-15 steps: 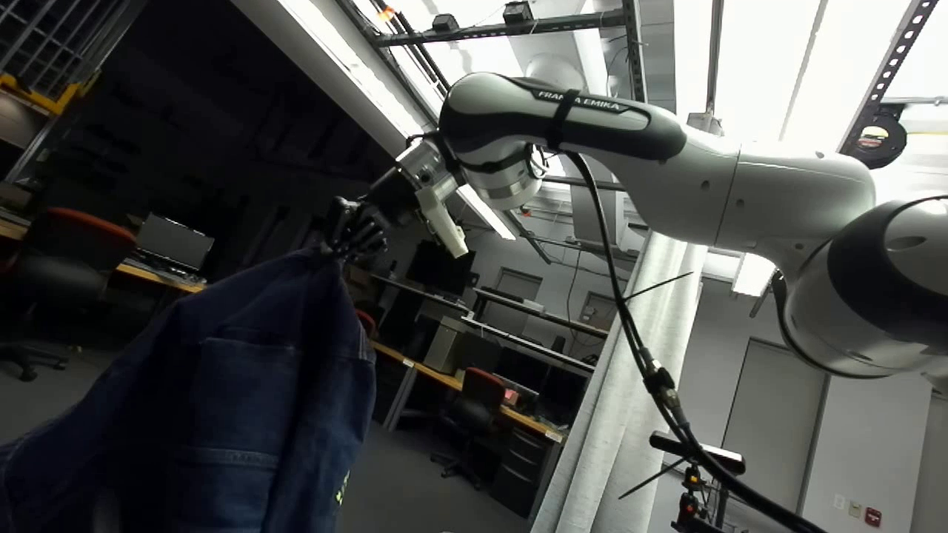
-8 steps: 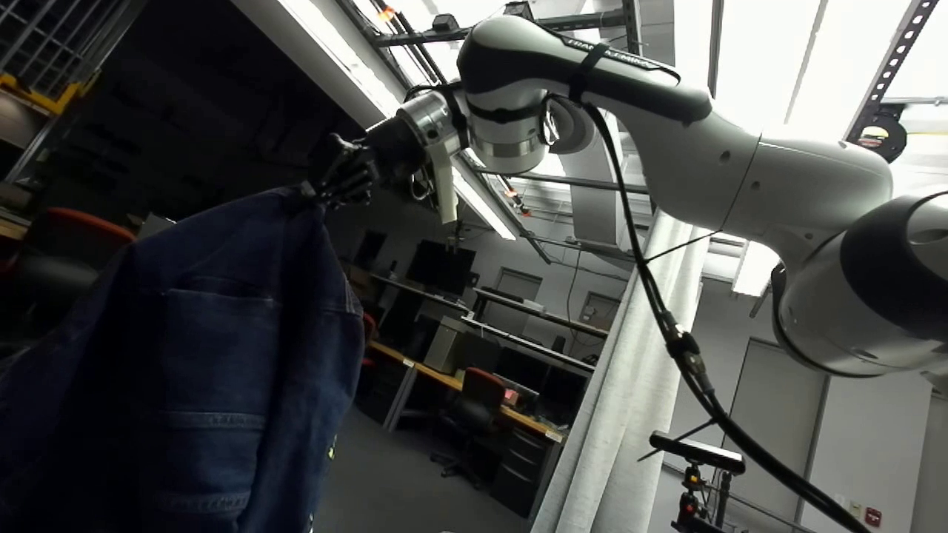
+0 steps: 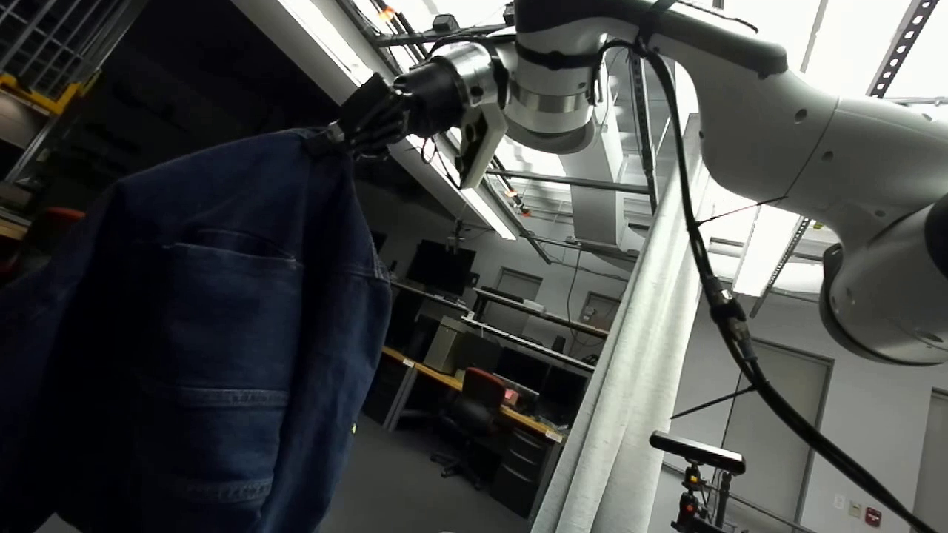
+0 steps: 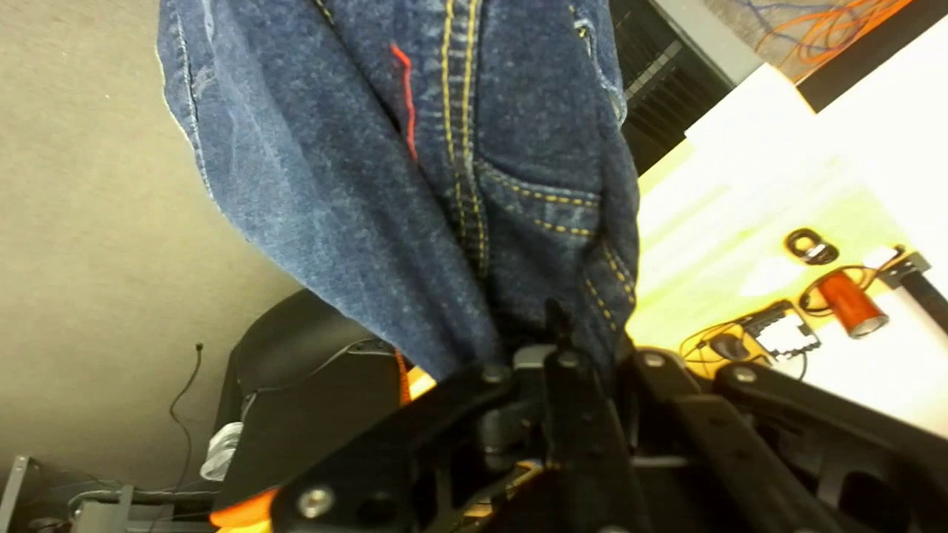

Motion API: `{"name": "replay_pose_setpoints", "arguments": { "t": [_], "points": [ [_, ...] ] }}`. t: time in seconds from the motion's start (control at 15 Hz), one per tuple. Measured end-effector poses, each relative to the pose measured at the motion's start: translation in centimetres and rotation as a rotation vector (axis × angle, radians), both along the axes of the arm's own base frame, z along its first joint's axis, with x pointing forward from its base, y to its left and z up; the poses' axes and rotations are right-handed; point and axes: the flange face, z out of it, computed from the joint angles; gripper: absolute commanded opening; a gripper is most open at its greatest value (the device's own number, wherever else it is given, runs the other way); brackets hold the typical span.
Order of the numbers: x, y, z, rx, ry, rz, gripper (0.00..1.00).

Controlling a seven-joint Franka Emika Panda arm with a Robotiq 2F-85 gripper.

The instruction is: Hang the denim jacket over the backrest of the chair

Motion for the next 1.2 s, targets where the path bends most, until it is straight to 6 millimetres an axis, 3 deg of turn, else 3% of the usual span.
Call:
{"name": "replay_pose_setpoints", "arguments": {
  "t": [0.13,0.27,0.33,0.4,0.8,1.0,1.2],
  "points": [
    [-2.5,0.5,0.9,0.004,0.01,0.062,0.02],
    [-5.3,1.3,0.5,-0.009,0.039,0.137,0.02],
    [-6.6,1.8,-0.2,-0.025,0.059,0.174,0.33],
    [-7.9,2.3,-1.2,-0.047,0.081,0.207,0.34],
    [-14.1,4.3,-6.0,-0.133,0.11,0.385,0.79],
    [-15.7,3.4,-7.5,-0.146,0.088,0.474,0.99],
    [-16.3,1.2,-8.8,-0.135,0.075,0.525,1.0]
  ]
}}
